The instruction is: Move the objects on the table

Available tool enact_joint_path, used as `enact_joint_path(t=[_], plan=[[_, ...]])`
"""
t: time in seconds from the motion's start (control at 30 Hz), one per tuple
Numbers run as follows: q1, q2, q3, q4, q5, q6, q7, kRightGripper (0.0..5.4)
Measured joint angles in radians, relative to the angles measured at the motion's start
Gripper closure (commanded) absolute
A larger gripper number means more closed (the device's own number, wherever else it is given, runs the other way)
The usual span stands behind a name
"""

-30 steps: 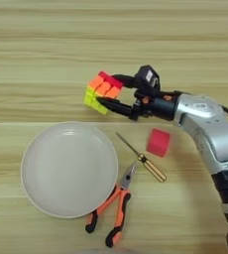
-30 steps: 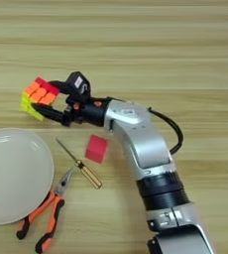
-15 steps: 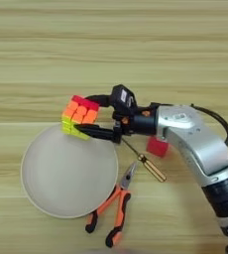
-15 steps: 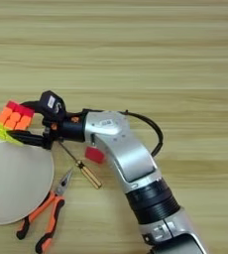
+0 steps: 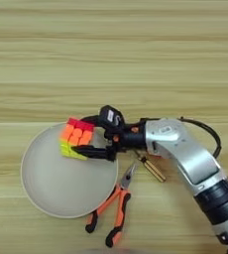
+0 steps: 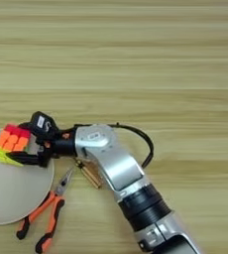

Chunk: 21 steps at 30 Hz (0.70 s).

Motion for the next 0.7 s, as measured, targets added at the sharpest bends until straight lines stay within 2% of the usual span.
enact_joint_path(t=[0.33,0.53,0.57,0.7], plan=[[-0.003,0.020,0.016,0.080,-0.051,-0.080,-0.002,2.08],[-0.005,0.024,0.015,0.092,-0.052,-0.089,0.001,2.08],[-0.005,0.024,0.015,0.092,-0.052,-0.089,0.001,1.79],[-0.001,0.023,0.019,0.096,-0.059,-0.083,0.004,1.41]])
